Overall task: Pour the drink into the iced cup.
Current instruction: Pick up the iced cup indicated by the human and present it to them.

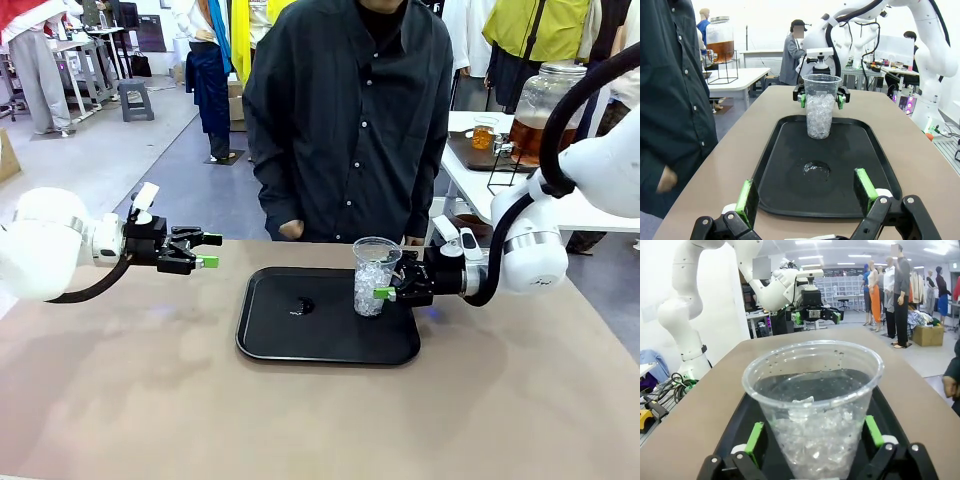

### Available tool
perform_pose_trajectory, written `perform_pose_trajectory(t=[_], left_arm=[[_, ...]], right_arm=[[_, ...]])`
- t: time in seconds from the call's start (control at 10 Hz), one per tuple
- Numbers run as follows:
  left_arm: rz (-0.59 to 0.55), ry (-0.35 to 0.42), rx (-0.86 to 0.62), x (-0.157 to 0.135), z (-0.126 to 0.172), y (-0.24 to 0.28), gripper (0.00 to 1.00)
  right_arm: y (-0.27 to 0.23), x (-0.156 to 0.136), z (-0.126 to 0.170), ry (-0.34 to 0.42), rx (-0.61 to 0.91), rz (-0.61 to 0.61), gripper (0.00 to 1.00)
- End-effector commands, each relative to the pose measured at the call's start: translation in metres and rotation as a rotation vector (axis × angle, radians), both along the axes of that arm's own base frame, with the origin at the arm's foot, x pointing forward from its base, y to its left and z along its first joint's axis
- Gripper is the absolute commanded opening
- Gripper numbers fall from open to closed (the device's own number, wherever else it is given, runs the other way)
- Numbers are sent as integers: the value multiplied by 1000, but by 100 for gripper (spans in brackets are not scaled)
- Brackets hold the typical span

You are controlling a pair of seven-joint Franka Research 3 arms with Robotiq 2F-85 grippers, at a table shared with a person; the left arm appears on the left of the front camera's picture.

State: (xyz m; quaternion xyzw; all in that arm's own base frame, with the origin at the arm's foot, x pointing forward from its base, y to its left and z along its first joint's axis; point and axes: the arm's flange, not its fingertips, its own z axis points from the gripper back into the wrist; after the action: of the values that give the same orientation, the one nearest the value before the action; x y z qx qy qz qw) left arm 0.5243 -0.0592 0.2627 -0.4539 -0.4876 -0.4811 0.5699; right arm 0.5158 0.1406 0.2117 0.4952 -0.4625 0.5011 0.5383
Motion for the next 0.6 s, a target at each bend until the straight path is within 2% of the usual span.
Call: perform_pose_trajectory(t=[0.0, 0.1, 0.3, 0.5], left_arm=[[4, 0, -6, 0, 1, 1, 100], [4, 0, -6, 0, 1, 1, 100], [4, 0, -6, 0, 1, 1, 100], [4, 0, -6, 0, 1, 1, 100]], right_arm=[[9, 10, 2, 38, 3, -36, 100], [10, 12, 2, 57, 11, -48, 100], [12, 12, 2, 56, 39, -42, 61], [9, 11, 4, 67, 51, -35, 61]])
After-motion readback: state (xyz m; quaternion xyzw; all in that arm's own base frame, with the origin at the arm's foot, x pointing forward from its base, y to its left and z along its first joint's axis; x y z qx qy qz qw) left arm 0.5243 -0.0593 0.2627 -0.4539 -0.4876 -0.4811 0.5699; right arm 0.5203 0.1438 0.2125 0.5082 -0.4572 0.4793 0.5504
